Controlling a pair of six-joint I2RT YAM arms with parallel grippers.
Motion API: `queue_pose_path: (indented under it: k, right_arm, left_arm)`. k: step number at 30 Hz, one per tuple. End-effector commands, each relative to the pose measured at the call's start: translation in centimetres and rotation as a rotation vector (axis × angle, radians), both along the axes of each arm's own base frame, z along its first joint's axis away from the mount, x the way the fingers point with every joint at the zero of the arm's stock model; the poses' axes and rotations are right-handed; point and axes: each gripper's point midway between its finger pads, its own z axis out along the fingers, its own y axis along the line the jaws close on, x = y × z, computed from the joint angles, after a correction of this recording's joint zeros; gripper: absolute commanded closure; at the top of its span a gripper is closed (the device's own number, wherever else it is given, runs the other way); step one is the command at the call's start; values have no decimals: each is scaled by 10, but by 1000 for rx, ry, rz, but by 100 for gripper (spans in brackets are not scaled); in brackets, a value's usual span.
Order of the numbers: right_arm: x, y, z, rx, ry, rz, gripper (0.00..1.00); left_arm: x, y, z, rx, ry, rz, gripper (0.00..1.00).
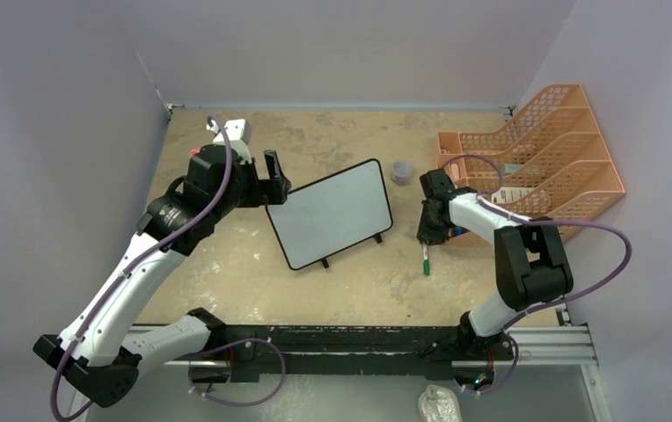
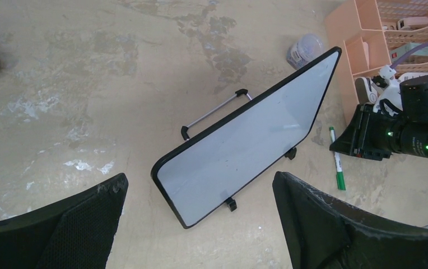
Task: Write a sentence on the whiteboard
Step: Open the whiteboard marker at the center of the board.
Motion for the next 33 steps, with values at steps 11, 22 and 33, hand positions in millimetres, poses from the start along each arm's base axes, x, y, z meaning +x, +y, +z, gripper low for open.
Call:
queue_pose_path:
  k: [11,22,33]
  right_arm:
    - [-12,21,-19,-4,70,96,87]
    - [3,29,17,58,-75,52,100]
    - [21,61,114,317,-427,-2,100]
  left_arm:
    - [-6,-20,21,6,-64,-193,4]
    - [-27,-53,31,-68,-95,-429,10]
    - [-45,-83,41,-223,-66,-567,12]
